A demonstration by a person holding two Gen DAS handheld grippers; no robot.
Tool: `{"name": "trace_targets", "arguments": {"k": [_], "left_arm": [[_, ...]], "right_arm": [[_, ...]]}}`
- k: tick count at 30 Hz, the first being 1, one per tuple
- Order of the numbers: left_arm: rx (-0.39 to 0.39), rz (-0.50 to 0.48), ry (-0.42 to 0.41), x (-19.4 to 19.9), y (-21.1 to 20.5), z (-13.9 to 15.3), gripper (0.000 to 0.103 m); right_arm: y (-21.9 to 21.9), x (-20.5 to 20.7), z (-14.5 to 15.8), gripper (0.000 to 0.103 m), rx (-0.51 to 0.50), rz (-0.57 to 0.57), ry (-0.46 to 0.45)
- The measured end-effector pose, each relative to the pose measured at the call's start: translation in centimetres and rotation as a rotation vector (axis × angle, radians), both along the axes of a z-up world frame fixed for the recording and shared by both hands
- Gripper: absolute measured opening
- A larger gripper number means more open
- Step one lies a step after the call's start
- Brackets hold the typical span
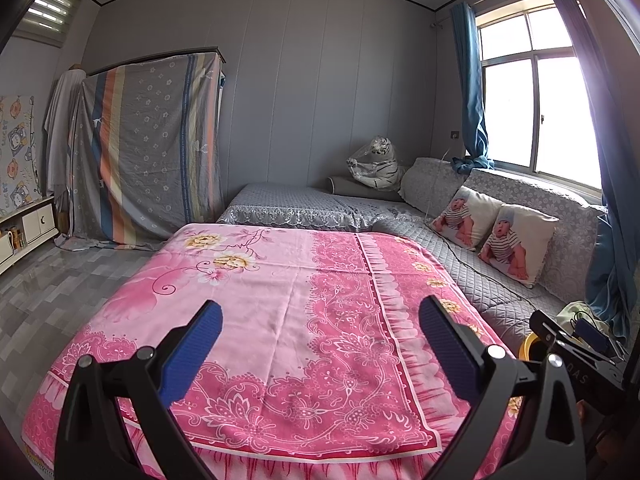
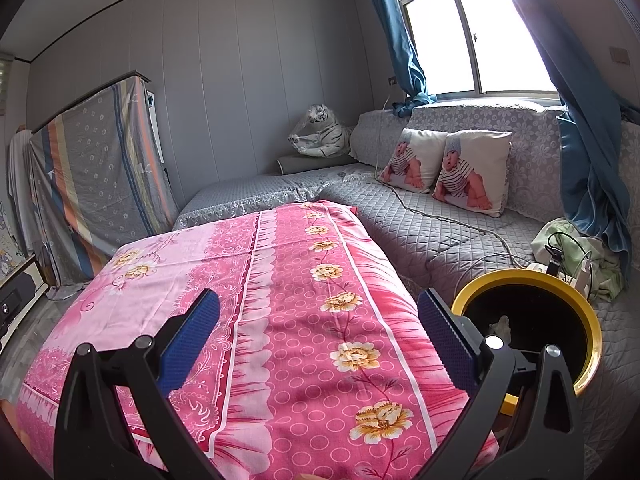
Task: Collect trash
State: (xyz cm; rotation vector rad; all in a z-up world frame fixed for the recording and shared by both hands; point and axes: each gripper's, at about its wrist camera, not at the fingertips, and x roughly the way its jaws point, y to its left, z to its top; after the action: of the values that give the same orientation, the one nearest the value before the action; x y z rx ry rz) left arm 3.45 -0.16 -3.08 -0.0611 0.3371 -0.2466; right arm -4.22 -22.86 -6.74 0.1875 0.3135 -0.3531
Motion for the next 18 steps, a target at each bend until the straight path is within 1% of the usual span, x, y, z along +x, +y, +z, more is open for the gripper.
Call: {"name": "trace_targets", "arguments": {"k": [18], "left_arm": [[0.003,-0.009,-0.001,0.31,0.13,-0.33,0.095]], "right_arm": [[-0.02,0.11,-0.02,0.095,0.001,0.001,0.003]]}}
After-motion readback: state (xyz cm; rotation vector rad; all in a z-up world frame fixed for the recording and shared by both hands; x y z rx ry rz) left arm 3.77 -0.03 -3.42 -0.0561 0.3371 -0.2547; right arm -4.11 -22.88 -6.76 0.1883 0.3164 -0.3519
